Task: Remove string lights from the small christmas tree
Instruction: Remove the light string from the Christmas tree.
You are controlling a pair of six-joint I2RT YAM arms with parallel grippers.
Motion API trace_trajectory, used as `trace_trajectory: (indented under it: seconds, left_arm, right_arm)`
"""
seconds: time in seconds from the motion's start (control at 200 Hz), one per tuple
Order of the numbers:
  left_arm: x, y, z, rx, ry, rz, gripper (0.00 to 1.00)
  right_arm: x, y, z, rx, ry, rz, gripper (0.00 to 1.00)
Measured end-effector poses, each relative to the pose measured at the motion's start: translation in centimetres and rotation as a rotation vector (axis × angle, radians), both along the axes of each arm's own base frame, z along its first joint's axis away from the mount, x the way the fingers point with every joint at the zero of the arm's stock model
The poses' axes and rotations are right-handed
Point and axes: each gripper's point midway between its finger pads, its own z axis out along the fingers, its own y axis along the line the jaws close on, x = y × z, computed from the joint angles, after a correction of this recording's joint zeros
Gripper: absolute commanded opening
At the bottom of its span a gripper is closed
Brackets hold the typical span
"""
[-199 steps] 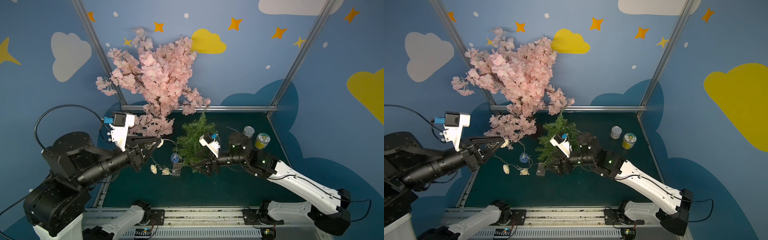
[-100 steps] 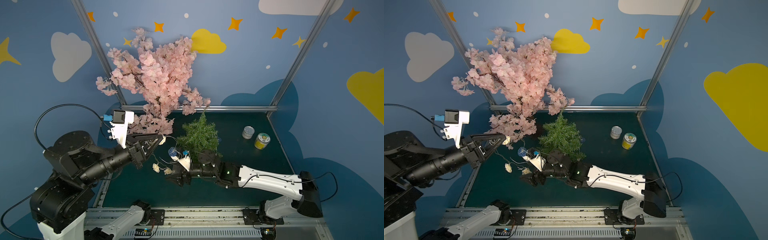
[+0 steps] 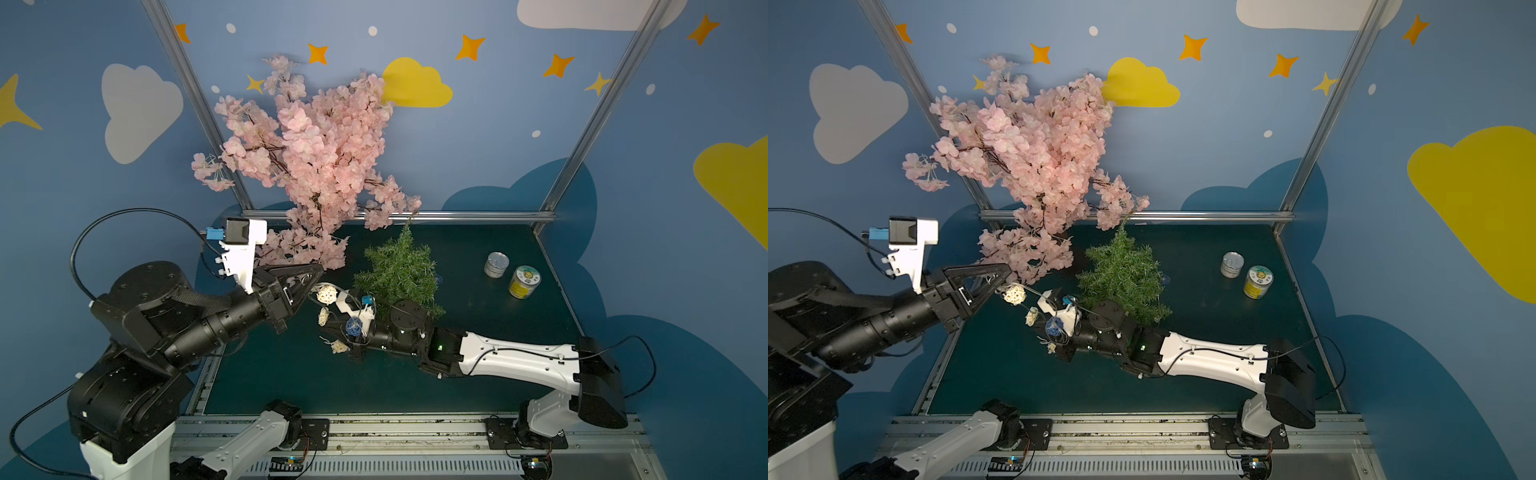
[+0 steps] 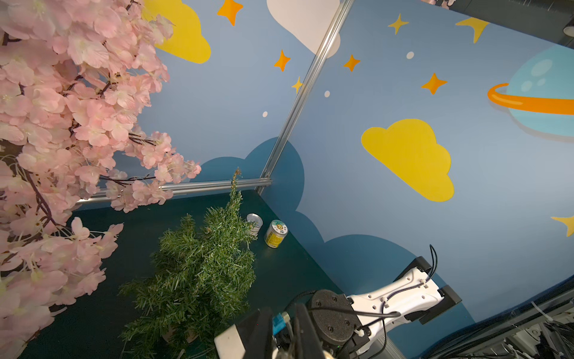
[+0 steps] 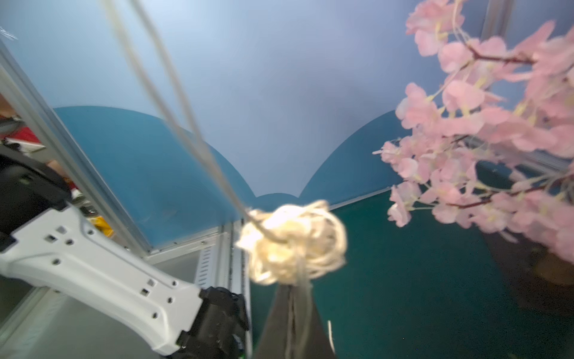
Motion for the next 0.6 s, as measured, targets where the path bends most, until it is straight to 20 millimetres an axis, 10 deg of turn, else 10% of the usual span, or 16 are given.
trace_trajectory:
  seconds: [0.19,0.346,0.601]
  left_arm:
    - [0.9,0.3,-1.7,0.028,0.026,0.037,0.18]
    - [1.6,0.1,-3.5,0.043,0.054,0.039,0.27]
    - [3.6,-1.2,-8.3,0.054,0.169,0.011,0.72]
  right_arm:
    - [-0.4,-2.8,-0.7,-0.013,0.001,-0.022,0.0]
    - [-1.0,-6.7,2.4,0.045,-0.016,-0.054,0.0]
    - [-1.6,-14.2,7.9,0.179,-0.043,-0.133,0.0]
